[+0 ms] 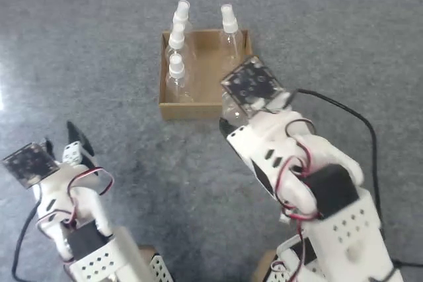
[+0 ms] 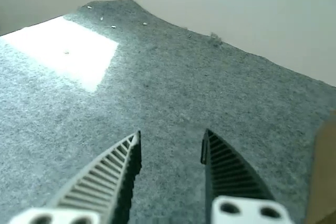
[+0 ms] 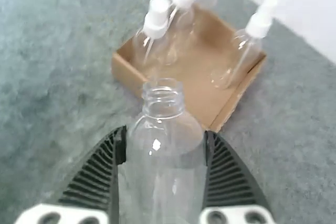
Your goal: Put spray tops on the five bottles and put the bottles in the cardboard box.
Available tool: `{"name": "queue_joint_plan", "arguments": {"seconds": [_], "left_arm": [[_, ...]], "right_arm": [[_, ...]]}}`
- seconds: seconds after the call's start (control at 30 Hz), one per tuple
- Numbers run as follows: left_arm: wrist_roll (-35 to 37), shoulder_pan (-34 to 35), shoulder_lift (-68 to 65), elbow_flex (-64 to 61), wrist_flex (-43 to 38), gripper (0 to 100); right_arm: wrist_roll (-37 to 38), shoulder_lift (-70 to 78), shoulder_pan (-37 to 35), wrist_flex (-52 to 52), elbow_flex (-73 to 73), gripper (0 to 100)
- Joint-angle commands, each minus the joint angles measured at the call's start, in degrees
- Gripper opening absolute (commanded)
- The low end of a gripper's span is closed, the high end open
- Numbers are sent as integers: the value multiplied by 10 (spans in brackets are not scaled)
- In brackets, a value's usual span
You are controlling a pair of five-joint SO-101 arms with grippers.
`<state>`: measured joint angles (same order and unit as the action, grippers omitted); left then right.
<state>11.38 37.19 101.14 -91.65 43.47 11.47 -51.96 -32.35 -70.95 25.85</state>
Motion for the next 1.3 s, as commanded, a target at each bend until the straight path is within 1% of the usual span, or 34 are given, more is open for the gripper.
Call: {"name": "queue_joint_plan", "arguments": {"seconds": [0.0,0.07,0.2,0.27,0.33,0.47,0.53,0.67,0.83,0.93,1.03,1.13,1.27], "left_arm": [[-6,-61,7,0,-15,181],[-11,-93,7,0,-10,182],[-76,-158,7,4,28,182],[-97,-187,7,4,39,182],[-103,-213,7,4,45,183],[-104,-265,4,18,51,237],[-115,-292,4,40,81,246],[-133,-375,3,65,145,250],[-164,-463,3,65,183,251],[-171,-497,2,65,200,276],[-171,-512,2,66,213,299],[-171,-527,2,66,216,310],[-171,-557,2,67,217,312]], "right_arm": [[-30,-54,20,14,-30,21],[-33,-75,27,14,-30,21],[-35,-102,48,14,-30,21],[-35,-111,58,14,-30,21],[-47,-118,65,14,-30,21],[-78,-130,83,23,-30,21],[-87,-135,95,25,-30,21],[-96,-148,110,26,-30,21],[-97,-169,111,26,-29,21],[-125,-182,131,29,-29,21],[-150,-189,167,47,-23,21],[-165,-201,197,98,17,21],[-181,-234,207,182,88,21]]}}
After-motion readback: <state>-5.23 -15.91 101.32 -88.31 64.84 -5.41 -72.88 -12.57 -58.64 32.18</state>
